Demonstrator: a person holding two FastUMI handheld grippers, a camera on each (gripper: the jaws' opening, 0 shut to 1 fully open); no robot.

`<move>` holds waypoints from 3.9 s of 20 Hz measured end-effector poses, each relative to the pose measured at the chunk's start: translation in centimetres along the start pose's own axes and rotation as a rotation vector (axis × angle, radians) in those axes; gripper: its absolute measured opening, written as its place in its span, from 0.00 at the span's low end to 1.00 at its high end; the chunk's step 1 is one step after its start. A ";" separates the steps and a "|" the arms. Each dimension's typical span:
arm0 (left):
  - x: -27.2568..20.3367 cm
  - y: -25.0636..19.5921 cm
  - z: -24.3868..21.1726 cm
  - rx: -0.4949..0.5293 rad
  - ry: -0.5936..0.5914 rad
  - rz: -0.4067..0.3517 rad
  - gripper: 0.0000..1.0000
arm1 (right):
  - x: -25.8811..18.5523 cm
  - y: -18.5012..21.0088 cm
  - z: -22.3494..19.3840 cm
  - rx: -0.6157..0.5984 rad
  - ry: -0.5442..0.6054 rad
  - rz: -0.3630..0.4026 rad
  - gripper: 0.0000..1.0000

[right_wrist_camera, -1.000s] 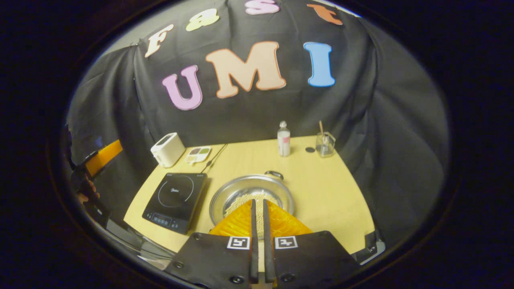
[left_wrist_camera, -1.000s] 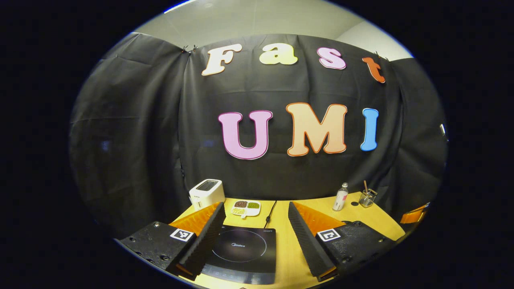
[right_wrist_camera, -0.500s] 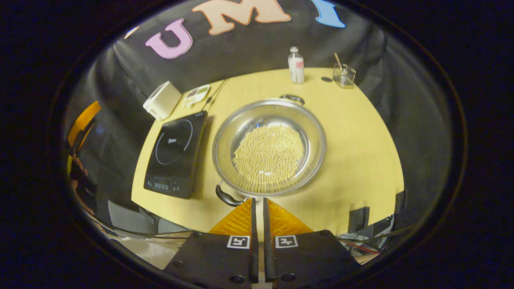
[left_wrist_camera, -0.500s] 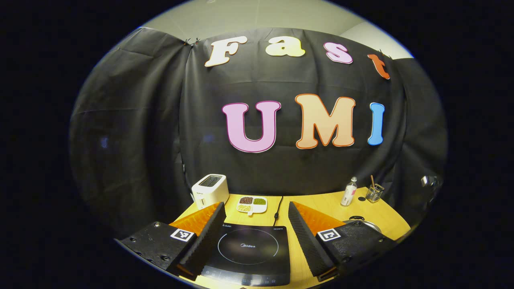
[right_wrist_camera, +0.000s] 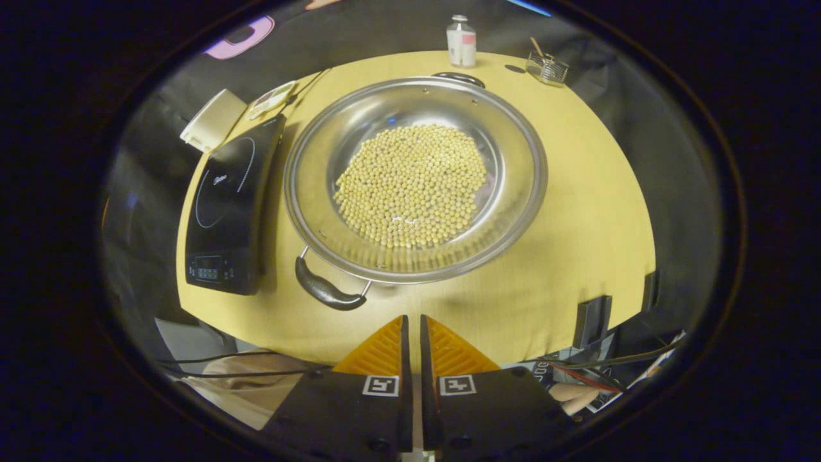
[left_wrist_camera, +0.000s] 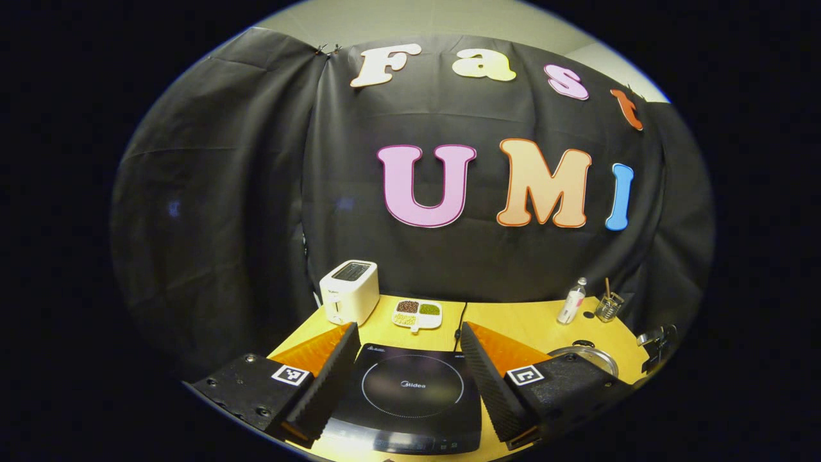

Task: First push the handle of the pot to place it horizontally, then grasp the pot with both hands and set it on the induction cooktop.

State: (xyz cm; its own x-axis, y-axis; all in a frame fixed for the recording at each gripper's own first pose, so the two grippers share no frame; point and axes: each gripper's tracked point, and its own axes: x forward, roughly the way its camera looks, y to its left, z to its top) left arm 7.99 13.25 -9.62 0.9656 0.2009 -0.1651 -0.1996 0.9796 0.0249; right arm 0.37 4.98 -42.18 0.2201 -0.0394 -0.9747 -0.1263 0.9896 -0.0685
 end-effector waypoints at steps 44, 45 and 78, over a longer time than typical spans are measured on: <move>1.7 2.6 -3.1 0.044 0.053 -0.205 0.94 | 3.1 15.6 12.2 0.412 -0.278 0.147 0.07; 1.7 2.6 -3.2 0.042 0.055 -0.208 0.96 | 3.2 15.6 12.6 0.409 -0.283 0.145 0.07; 3.7 -14.7 -15.5 -0.033 0.581 -0.394 0.96 | -3.0 -8.9 14.5 0.179 -0.243 0.111 0.94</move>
State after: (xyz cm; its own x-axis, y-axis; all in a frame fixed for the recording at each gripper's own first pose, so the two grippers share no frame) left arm 11.94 -0.54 -25.94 0.7233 -0.2150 -0.6562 0.1330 0.9759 -0.1731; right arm 14.86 -1.74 -35.57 0.4414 0.0831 -0.8935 0.0053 0.9954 0.0952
